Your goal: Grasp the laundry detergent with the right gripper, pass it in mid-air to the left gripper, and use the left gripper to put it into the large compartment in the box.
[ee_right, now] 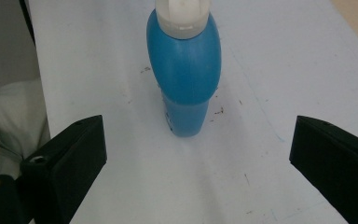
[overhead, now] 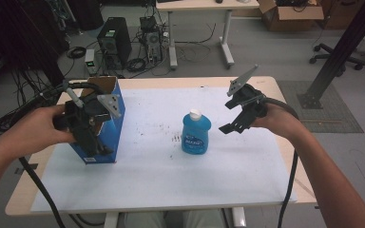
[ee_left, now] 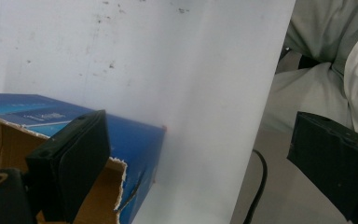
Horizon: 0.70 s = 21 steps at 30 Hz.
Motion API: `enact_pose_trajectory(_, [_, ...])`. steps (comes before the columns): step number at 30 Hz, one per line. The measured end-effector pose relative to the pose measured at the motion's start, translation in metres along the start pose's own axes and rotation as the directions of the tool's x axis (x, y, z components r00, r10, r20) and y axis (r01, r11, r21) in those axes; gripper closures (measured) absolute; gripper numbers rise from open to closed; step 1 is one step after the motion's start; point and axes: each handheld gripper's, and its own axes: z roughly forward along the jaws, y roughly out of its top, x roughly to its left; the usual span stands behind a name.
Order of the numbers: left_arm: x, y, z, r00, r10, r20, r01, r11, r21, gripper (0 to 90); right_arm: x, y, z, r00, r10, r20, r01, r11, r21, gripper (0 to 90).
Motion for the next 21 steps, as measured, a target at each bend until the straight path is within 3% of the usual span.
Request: enact_pose_trajectory(21, [0.001, 0.003, 0.002, 1.0, 0.003, 0.001, -0.003, 1.0, -0.003, 5.9, 0.001, -0.023, 0.016, 0.9997, 0.025, -0.006, -0.025, 0.994, -0.103, 3.2])
